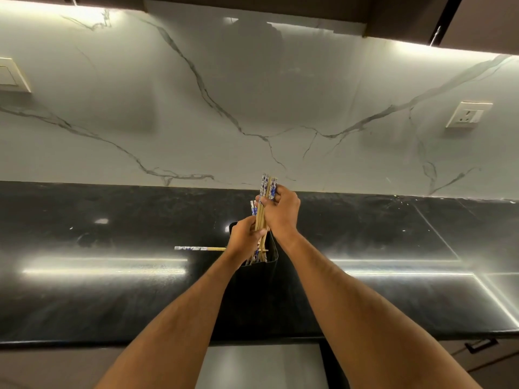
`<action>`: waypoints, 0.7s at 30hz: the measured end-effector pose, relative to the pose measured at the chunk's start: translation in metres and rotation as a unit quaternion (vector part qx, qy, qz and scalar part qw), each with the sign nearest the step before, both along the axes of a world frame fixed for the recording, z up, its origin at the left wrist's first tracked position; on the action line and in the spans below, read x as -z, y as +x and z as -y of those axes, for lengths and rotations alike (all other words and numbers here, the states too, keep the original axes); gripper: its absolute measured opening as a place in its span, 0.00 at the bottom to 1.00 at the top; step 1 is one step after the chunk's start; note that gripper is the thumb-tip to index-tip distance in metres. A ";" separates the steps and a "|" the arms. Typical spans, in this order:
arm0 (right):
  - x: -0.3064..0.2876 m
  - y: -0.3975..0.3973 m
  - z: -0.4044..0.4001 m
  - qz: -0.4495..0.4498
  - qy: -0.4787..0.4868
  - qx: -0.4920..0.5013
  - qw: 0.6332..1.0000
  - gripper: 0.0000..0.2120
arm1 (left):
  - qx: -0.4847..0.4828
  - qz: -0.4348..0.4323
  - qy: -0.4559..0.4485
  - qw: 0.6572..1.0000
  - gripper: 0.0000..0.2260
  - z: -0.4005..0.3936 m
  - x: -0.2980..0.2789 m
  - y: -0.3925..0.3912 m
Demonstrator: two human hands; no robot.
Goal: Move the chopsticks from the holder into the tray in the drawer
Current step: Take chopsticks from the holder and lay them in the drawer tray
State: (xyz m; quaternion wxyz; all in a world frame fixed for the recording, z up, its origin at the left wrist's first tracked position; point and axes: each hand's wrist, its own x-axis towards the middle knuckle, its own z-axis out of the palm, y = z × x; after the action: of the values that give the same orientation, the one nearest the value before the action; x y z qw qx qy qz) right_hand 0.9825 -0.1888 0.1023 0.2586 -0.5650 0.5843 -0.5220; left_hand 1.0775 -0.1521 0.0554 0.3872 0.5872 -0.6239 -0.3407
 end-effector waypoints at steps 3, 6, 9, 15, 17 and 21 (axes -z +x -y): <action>0.006 -0.001 0.002 -0.018 0.006 0.008 1.000 0.09 | -0.020 0.081 0.018 0.996 0.10 -0.001 0.008 0.005; 0.013 -0.001 0.004 -0.029 0.008 0.011 0.999 0.08 | 0.005 0.208 0.023 0.978 0.10 -0.003 0.010 0.006; 0.017 -0.002 0.007 -0.046 0.014 0.017 0.999 0.08 | 0.042 0.328 0.021 0.943 0.05 -0.005 0.007 0.005; 0.016 -0.007 0.014 -0.036 0.028 0.013 0.999 0.07 | 0.087 0.413 0.024 0.906 0.13 -0.006 0.005 0.001; 0.013 -0.009 0.015 -0.024 0.028 0.007 0.999 0.06 | 0.103 0.434 0.018 0.895 0.16 -0.006 0.006 0.000; 0.008 -0.008 0.017 -0.006 0.027 0.002 1.000 0.06 | 0.145 0.471 0.005 0.870 0.04 0.000 0.003 -0.003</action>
State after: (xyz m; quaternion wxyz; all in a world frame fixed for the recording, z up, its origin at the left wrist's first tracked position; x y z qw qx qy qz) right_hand 0.9741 -0.2054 0.0941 0.2694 -0.5595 0.6012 -0.5029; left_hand 1.0744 -0.1521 0.0528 -0.0092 0.5829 -0.8087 -0.0788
